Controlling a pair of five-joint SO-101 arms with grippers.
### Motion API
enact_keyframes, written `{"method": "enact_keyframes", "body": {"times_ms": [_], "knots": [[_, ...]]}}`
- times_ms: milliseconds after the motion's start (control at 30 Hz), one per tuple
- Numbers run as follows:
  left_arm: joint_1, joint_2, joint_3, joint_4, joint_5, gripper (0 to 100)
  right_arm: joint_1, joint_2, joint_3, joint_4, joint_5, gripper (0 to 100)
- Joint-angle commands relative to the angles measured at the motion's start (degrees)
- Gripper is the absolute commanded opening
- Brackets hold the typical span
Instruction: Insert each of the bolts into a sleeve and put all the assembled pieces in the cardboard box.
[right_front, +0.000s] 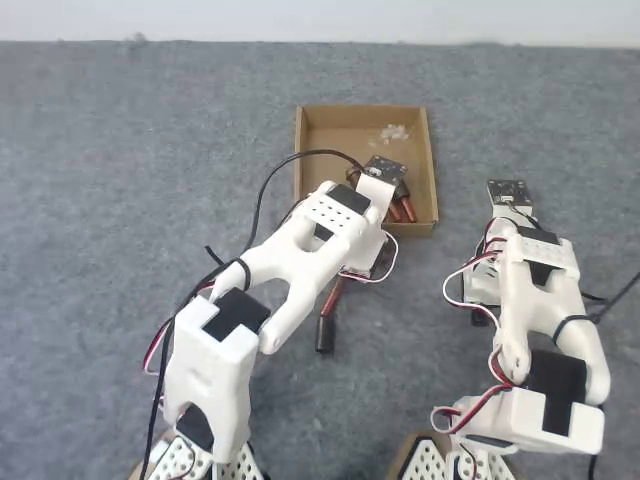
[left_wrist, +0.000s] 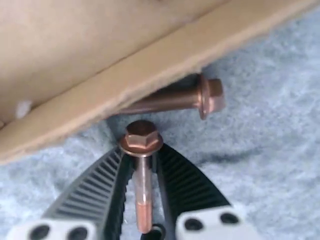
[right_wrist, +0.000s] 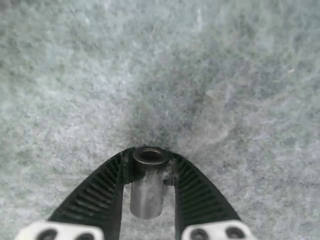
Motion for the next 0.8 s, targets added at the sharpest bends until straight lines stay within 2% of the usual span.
{"method": "enact_keyframes", "body": {"times_ms": [0,133,300,533,767], "knots": [[-0.53,-3.08,0.75,0.7,-0.53,1,-0.04,-0.22,-2.81,-1.1,0.88,0.6],[-0.62,-11.6,5.58,-0.18,-0.53,1,0.13,-0.31,-2.81,-1.01,0.88,0.6],[-2.37,-22.15,13.85,-5.45,-0.53,1,-0.31,-0.4,-2.81,-1.01,0.88,0.6],[-11.6,-28.13,15.08,-6.07,-0.44,1,-0.31,-0.4,-2.81,-0.92,0.88,0.6],[-21.01,-28.75,15.25,-11.16,-0.18,1,-0.31,-0.48,-2.81,-0.84,0.88,0.6]]}}
